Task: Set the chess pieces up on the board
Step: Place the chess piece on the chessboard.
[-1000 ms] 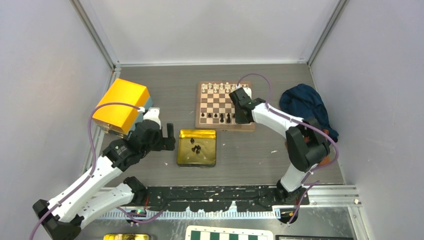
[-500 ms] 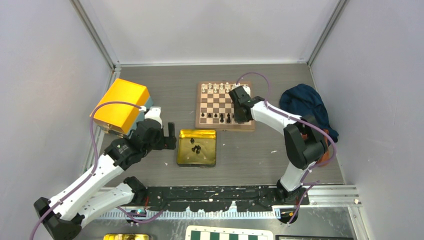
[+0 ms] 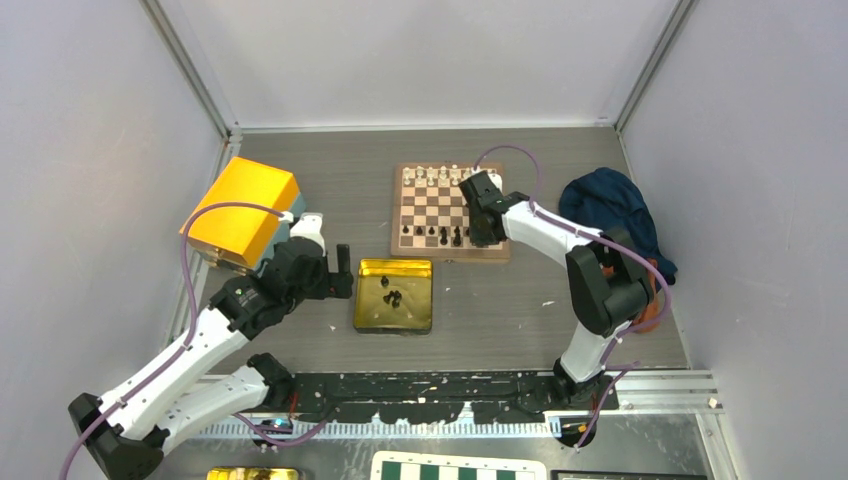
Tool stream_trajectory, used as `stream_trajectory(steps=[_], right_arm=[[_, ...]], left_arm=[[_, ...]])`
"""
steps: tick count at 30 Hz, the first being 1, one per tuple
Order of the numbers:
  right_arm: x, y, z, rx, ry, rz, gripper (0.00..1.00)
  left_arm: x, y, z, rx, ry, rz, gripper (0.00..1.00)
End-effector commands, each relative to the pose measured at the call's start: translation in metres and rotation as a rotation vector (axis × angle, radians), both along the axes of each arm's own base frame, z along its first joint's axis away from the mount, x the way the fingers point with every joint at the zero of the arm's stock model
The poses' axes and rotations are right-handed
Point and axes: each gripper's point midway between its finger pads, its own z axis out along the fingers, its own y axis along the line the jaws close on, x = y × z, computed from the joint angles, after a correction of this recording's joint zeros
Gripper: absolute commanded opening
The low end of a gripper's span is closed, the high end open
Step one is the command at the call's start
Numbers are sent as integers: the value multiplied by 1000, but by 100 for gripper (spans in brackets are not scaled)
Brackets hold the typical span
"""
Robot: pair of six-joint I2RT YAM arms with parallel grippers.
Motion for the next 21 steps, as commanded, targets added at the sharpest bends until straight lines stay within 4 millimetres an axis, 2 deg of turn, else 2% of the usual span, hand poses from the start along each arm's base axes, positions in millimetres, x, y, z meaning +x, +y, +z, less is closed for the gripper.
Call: stream_trajectory(steps=[1, 4, 10, 21], right_arm=[[13, 5, 12, 25, -38, 2, 1], [12, 4, 12, 25, -35, 1, 2], [11, 3, 10, 26, -30, -3, 11], [11, 2, 8, 29, -23, -6, 18]], left_arm=[[8, -4, 12, -31, -48, 13, 100], [8, -4, 11, -33, -46, 12, 100], [8, -5, 10, -32, -43, 13, 100], [8, -5, 9, -34, -41, 15, 100]])
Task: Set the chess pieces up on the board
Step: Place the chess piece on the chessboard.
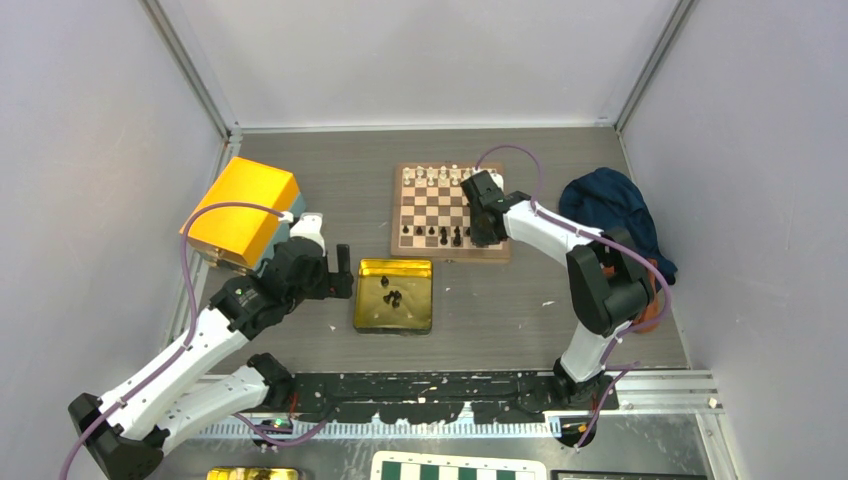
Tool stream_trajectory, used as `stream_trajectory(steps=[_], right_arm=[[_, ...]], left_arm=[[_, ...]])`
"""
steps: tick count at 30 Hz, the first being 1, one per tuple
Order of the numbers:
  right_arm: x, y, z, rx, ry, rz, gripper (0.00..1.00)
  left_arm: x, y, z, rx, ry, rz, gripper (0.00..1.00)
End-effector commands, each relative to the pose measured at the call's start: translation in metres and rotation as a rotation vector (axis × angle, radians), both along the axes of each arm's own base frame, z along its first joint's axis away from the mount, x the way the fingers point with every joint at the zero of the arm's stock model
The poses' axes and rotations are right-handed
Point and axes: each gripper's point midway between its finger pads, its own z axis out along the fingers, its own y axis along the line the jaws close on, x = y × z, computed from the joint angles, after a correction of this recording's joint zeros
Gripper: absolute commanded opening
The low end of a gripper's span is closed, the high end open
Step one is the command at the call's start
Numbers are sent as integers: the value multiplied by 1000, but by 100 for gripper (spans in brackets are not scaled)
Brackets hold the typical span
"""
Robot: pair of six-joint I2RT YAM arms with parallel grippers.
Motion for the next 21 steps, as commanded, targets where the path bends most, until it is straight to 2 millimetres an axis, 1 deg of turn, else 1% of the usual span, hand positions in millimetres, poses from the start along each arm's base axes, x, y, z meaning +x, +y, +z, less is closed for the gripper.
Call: stream_trajectory(steps=[1, 8, 15, 21], right_arm=[[11, 4, 9, 19, -28, -3, 18], [11, 4, 9, 18, -30, -5, 23], [14, 4, 11, 20, -35, -6, 25], [16, 4, 17, 21, -47, -4, 28]], left_arm=[[8, -4, 9, -31, -42, 12, 100], [8, -5, 8, -32, -39, 11, 100], [8, -6, 8, -32, -41, 10, 100], [9, -6, 8, -32, -41, 10, 100]])
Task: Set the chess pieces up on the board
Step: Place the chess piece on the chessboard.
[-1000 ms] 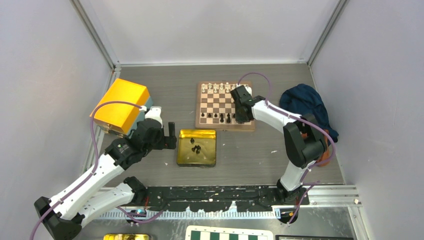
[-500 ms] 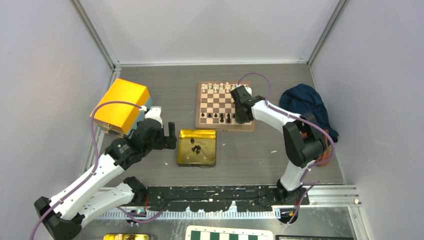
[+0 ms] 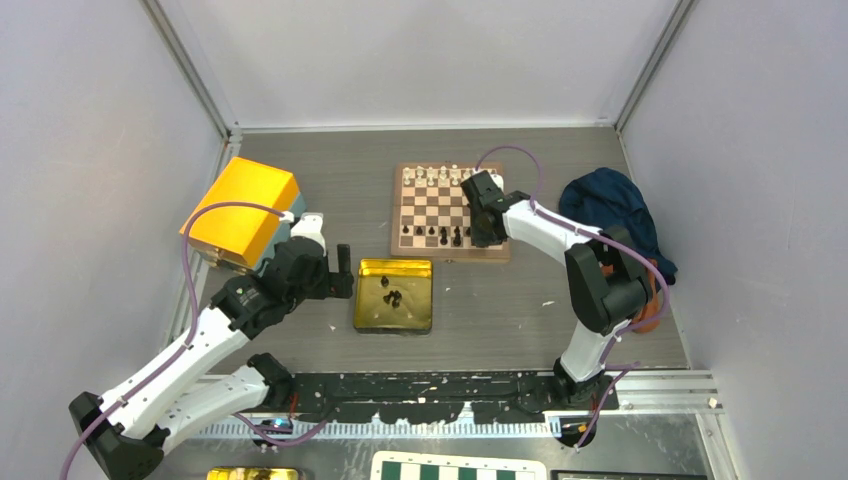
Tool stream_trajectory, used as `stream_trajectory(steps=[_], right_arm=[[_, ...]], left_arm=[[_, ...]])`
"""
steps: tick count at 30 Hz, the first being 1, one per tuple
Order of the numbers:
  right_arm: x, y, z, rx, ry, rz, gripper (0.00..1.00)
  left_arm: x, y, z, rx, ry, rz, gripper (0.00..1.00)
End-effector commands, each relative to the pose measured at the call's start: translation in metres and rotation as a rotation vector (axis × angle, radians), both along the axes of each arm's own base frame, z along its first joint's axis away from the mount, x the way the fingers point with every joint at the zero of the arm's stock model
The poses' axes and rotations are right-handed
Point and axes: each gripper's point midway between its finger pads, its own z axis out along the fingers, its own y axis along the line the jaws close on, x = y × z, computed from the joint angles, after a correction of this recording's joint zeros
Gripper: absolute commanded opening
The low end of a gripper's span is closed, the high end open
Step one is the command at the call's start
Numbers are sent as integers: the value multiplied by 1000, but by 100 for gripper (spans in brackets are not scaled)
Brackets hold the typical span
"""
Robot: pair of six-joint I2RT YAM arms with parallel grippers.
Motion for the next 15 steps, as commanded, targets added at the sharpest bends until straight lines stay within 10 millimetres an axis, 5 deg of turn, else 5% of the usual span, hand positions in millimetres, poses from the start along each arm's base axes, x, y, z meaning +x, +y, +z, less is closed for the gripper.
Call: stream_trajectory(steps=[1, 15], right_arm=[[17, 6, 23, 26, -65, 0, 28], [11, 8, 60, 44, -113, 21, 29]], left_arm=[[8, -6, 9, -36, -46, 9, 100], [9, -8, 9, -38, -46, 2, 100]])
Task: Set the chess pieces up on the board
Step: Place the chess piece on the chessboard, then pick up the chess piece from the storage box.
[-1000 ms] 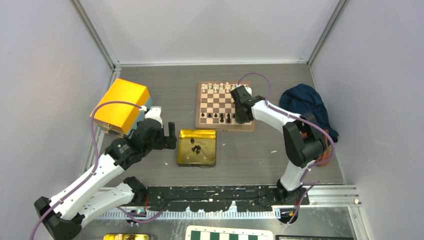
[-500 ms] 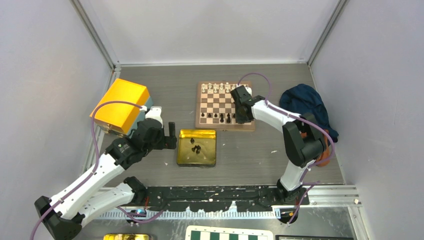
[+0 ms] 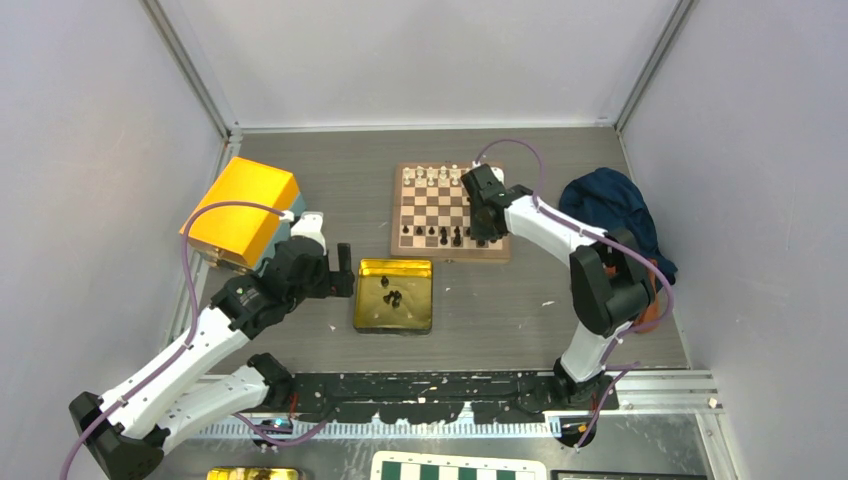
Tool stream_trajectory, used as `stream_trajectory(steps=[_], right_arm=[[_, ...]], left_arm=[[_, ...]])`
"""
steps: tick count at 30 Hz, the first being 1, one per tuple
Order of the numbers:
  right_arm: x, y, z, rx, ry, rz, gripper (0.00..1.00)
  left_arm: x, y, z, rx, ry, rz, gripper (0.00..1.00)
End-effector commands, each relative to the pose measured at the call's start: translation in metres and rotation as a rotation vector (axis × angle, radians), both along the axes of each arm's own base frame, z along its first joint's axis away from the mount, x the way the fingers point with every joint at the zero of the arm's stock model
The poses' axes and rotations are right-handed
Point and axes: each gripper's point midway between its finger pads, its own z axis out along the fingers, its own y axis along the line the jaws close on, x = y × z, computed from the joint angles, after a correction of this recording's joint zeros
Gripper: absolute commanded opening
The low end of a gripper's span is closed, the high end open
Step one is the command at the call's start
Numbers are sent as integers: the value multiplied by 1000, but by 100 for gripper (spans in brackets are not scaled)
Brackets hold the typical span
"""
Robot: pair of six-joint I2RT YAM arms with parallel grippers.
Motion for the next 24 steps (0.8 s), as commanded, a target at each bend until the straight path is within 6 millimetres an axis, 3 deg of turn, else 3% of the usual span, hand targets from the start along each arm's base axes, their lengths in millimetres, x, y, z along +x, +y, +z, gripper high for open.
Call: stream_trajectory(steps=[1, 6, 12, 18, 24], right_arm=[[0, 7, 46, 37, -96, 27, 29], [-25, 35, 61, 31, -116, 136, 29], [-70, 93, 69, 68, -106, 299, 29], [-102, 137, 63, 88, -82, 412, 29], [-121, 169, 49, 102, -42, 485, 29]], left_arm=[[7, -6, 7, -29, -36, 3, 100], [6, -5, 2, -23, -25, 1, 100], [3, -2, -2, -20, -18, 13, 100], [-3, 5, -5, -25, -19, 29, 100], [-9, 12, -7, -24, -17, 45, 100]])
